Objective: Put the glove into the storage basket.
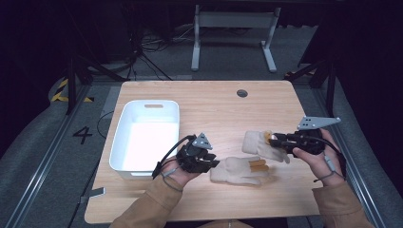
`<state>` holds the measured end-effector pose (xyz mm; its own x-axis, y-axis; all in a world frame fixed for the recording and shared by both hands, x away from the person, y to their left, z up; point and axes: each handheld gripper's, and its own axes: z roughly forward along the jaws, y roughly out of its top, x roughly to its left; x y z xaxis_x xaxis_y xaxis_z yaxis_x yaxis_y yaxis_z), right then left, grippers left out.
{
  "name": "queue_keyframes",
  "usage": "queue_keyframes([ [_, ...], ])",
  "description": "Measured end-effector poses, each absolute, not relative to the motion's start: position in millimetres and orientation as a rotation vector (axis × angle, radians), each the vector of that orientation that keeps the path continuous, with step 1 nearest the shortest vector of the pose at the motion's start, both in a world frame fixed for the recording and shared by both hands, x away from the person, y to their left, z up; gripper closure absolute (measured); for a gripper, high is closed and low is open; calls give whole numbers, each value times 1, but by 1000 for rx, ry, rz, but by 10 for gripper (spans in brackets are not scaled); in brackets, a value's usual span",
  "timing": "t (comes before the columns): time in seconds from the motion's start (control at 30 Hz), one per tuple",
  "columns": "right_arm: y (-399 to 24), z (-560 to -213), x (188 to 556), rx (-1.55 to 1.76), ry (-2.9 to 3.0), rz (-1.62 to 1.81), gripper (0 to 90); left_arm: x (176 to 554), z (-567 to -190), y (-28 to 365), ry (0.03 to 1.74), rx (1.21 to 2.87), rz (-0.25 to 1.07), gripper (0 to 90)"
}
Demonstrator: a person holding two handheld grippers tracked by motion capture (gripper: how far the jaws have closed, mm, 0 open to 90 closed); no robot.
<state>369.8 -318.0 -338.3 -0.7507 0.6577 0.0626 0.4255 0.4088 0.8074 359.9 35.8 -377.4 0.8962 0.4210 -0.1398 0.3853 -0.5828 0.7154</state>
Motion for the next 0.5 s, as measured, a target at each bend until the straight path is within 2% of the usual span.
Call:
queue_keyframes([
  [0.5,-287,-342,365,862,2494,1304,703,360,-378,38,583,2257,61,718],
])
